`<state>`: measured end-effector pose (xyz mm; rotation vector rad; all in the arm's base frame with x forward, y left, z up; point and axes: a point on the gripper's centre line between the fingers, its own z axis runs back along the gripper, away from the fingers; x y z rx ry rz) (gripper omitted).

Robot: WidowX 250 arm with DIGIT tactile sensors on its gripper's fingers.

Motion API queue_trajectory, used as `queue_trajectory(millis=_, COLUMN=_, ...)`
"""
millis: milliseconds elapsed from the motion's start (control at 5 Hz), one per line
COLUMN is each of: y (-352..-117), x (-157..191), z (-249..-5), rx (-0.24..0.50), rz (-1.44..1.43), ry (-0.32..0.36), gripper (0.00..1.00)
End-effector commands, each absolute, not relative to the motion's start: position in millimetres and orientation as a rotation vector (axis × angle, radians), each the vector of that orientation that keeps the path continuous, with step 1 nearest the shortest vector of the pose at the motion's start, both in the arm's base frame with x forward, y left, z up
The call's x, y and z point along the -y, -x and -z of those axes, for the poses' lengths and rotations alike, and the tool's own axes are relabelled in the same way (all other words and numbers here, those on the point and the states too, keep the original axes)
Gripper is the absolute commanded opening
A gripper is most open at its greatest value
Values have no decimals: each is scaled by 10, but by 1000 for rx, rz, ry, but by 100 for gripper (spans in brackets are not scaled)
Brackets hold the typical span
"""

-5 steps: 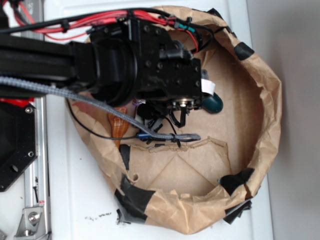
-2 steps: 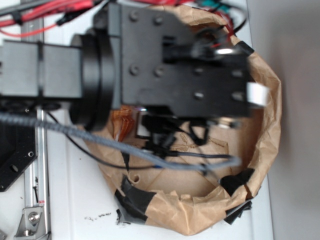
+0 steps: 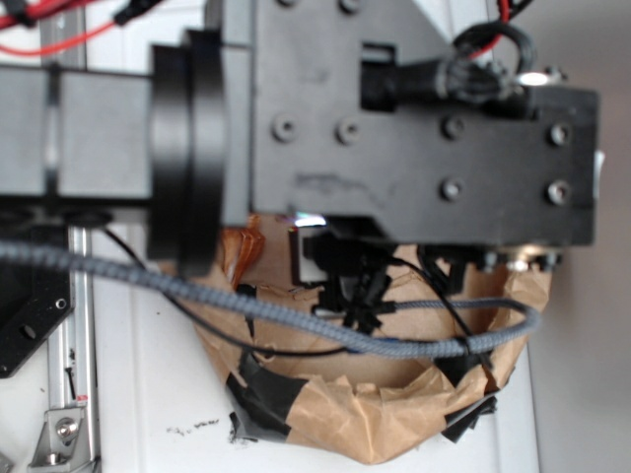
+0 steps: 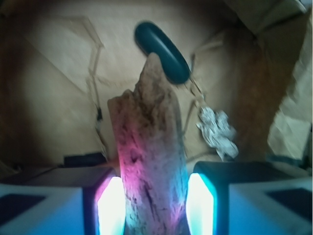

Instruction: Grab the wood chip.

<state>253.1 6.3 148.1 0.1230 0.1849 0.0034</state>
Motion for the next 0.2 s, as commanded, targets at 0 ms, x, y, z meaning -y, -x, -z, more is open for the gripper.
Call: queue_trajectory(millis=0, y=-2501, x=-138, z=-1593, rx=-9, rz=-51, ry=-50, gripper=0)
